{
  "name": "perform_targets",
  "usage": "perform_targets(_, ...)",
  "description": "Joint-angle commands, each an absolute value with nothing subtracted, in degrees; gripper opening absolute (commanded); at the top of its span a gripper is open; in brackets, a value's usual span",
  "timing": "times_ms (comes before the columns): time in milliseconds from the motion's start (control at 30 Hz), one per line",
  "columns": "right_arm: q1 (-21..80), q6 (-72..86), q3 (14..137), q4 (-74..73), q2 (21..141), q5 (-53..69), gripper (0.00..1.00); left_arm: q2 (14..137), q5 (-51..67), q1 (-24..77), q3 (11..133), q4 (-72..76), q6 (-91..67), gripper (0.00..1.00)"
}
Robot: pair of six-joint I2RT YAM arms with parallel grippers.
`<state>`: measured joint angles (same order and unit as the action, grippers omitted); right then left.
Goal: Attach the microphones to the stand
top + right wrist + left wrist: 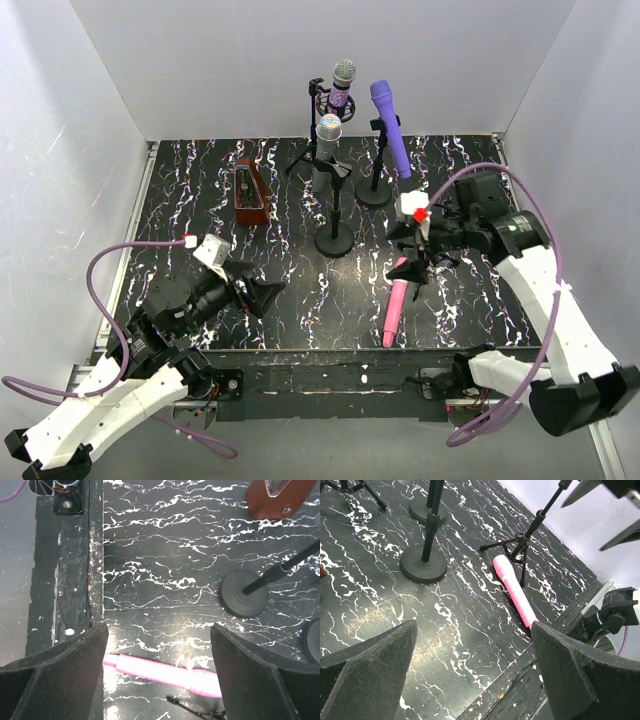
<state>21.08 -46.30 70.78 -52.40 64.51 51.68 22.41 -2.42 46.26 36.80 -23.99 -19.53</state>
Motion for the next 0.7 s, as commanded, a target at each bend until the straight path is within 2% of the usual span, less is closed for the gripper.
perform_targets(0, 16.1, -52.4, 74.9, -65.4, 59.5, 58.9, 0.90, 23.5, -2.6, 46.3, 36.8, -22.7, -21.0, 0.98)
perform_targets(333, 3.4, -42.6, 68.3, -59.6, 53.3, 67.2, 0.90, 28.8, -1.9, 46.3, 34.5, -17.8, -27.4, 0.98)
perform_targets(667, -2.5, -40.4, 65.6, -57.7, 51.6, 71.4, 0.90, 34.6, 0.0, 46.2, 35.1, -15.2, -32.4, 0.98)
